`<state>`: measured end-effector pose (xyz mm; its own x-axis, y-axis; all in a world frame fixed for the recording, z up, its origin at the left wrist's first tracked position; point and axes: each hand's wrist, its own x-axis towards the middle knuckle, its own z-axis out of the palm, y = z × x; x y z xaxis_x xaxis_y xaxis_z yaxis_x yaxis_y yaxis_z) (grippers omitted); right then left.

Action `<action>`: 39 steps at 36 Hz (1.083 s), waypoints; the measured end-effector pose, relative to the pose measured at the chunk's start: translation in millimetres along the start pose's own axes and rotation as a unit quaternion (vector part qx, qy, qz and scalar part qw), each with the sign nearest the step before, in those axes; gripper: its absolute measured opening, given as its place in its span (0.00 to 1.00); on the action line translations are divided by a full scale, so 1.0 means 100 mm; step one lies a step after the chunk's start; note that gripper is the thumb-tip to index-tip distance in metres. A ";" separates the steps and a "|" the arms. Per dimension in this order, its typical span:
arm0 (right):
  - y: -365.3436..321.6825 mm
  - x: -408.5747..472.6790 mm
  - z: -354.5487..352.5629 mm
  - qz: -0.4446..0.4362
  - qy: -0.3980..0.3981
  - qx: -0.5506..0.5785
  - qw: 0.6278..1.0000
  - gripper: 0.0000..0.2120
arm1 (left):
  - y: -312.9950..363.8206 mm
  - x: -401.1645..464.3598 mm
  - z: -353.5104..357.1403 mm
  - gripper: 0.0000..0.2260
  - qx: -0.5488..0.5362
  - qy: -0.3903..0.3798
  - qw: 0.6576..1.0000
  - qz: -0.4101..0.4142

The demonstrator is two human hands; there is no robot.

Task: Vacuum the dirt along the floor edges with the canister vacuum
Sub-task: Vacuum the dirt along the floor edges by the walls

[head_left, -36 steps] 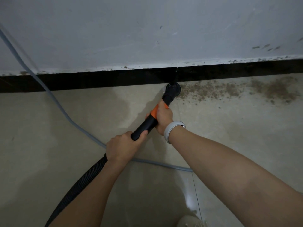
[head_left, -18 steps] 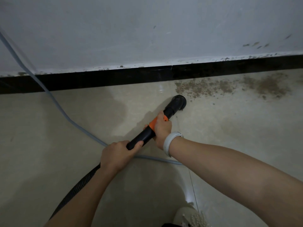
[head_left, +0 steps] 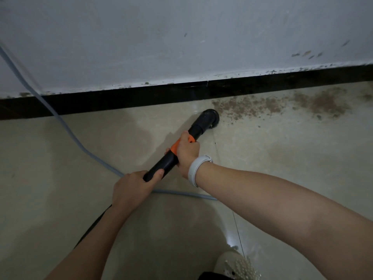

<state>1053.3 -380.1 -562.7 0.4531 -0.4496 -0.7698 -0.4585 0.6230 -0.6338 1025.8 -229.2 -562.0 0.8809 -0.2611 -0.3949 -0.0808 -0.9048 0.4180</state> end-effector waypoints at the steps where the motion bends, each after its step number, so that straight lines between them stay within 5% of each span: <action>1: 0.05 0.00 -0.03 0.008 0.009 0.006 1.000 0.18 | -0.03 -0.02 0.02 0.32 0.003 -0.006 1.000 0.003; 11: 0.46 -0.04 -0.27 0.047 0.078 -0.001 0.996 0.23 | -0.22 -0.22 0.16 0.30 0.046 -0.053 0.997 0.036; 16: 0.28 -0.08 -0.22 0.061 0.023 0.022 0.998 0.15 | -0.19 -0.18 0.08 0.28 0.050 -0.030 0.998 0.025; 29: -0.27 0.08 -0.05 0.063 -0.043 0.047 0.996 0.18 | 0.14 0.24 -0.04 0.27 0.067 0.009 0.998 0.018; 39: 0.32 -0.14 -0.12 0.089 0.048 0.095 0.990 0.15 | -0.25 0.04 -0.21 0.22 0.130 -0.070 0.987 0.065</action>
<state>1023.1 -362.1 -573.0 0.2992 -0.3742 -0.8777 -0.3694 0.8027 -0.4682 1041.2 -200.4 -556.6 0.7838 -0.4081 -0.4680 -0.3222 -0.9116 0.2553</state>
